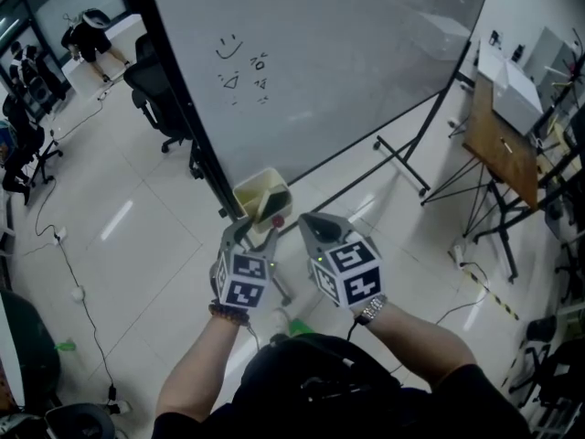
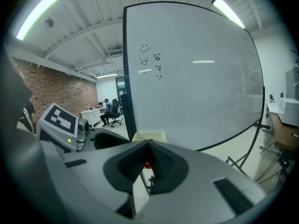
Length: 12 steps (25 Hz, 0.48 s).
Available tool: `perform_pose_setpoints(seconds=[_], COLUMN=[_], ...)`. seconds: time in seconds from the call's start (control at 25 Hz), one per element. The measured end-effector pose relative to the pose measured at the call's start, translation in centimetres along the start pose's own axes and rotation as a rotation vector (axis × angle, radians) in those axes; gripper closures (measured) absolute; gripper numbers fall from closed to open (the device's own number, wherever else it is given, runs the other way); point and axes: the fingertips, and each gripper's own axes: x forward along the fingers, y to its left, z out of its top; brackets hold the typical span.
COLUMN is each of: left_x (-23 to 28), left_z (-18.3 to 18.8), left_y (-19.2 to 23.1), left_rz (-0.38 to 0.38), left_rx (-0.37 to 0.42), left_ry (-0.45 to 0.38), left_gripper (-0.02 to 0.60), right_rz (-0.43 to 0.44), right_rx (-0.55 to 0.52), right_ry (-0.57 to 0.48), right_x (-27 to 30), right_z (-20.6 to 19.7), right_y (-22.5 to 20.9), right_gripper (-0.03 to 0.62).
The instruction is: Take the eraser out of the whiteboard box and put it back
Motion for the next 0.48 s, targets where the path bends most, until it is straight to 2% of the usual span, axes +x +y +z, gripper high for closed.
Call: perform_pose_setpoints(seconds=[0.48], left_x=[-4.1], left_z=[-0.3], left_y=[-4.0], left_rz=[0.047], left_rx=[-0.048], left_ry=[-0.016], left_gripper=[0.393], right_rz=[0.039], right_rx=[-0.022], right_ry=[-0.024], right_x=[-5.2], right_z=[-1.4], right_y=[1.4], right_gripper=[0.571])
